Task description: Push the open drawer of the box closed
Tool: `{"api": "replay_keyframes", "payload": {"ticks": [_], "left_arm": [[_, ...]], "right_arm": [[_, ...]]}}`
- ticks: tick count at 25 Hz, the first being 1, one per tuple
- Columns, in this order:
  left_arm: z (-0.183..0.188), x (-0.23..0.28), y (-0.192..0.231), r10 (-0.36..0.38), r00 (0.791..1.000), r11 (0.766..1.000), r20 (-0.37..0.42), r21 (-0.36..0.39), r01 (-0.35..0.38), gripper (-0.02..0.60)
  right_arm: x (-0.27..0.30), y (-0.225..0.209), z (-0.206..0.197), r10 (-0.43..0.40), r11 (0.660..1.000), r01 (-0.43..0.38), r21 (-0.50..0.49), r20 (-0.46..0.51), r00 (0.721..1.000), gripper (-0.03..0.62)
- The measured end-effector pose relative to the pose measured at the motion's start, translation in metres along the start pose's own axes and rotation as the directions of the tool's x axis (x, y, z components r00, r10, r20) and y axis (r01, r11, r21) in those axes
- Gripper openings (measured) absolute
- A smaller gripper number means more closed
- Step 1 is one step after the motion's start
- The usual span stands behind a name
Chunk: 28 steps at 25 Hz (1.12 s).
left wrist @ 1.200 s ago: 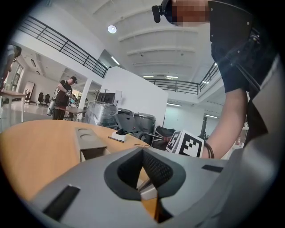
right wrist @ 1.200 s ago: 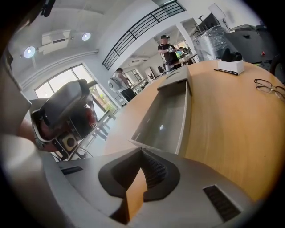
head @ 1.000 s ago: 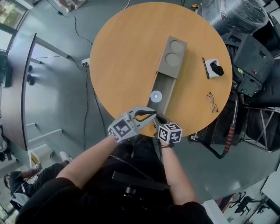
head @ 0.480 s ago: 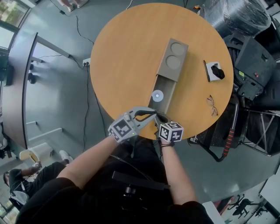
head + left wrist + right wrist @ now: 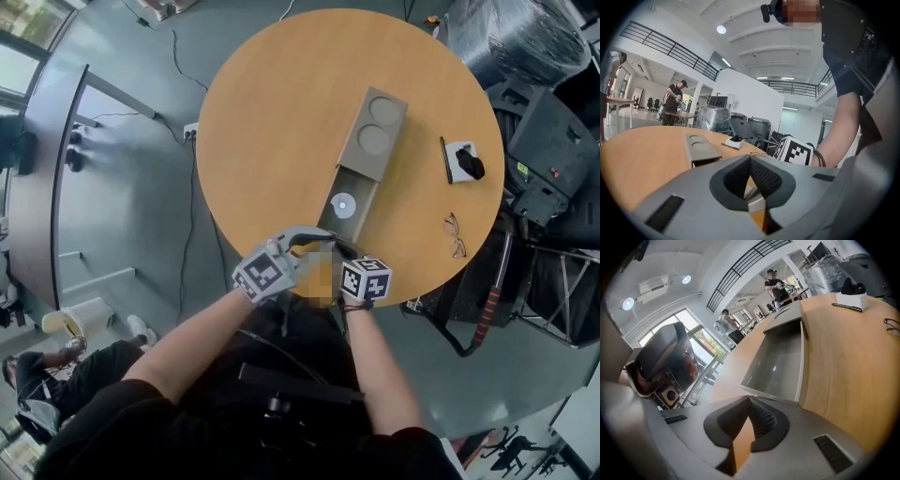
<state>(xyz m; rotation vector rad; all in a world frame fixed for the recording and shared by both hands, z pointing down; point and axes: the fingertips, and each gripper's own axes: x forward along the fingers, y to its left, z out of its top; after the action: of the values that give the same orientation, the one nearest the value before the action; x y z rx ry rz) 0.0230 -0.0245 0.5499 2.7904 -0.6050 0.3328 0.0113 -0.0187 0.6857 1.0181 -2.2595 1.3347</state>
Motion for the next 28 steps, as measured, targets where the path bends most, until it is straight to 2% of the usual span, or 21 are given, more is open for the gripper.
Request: {"api": "replay_keyframes", "payload": {"ticks": [18,23,26,28], "left_arm": [[-0.001,0.012,0.02,0.122,0.992,0.992,-0.043,-0.027,-0.123,0.028],[0.001,0.007,0.026,0.125,0.992,0.991,-0.031,-0.035,-0.126,0.028],[0.001,0.006,0.029,0.107,0.994,0.993,-0.028,-0.039,-0.108,0.028],[0.0,0.006,0.032,0.088,0.996,0.995,-0.034,-0.036,-0.09,0.028]], "right_arm": [[0.001,0.002,0.029,0.087,0.995,-0.088,-0.046,-0.013,0.996,0.021],[0.005,0.009,0.037,0.095,0.994,-0.096,-0.051,-0.026,0.995,0.021],[0.005,0.015,0.032,0.119,0.992,-0.12,-0.028,-0.047,0.992,0.021],[0.007,0.015,0.031,0.107,0.994,-0.108,-0.018,-0.053,0.993,0.021]]}}
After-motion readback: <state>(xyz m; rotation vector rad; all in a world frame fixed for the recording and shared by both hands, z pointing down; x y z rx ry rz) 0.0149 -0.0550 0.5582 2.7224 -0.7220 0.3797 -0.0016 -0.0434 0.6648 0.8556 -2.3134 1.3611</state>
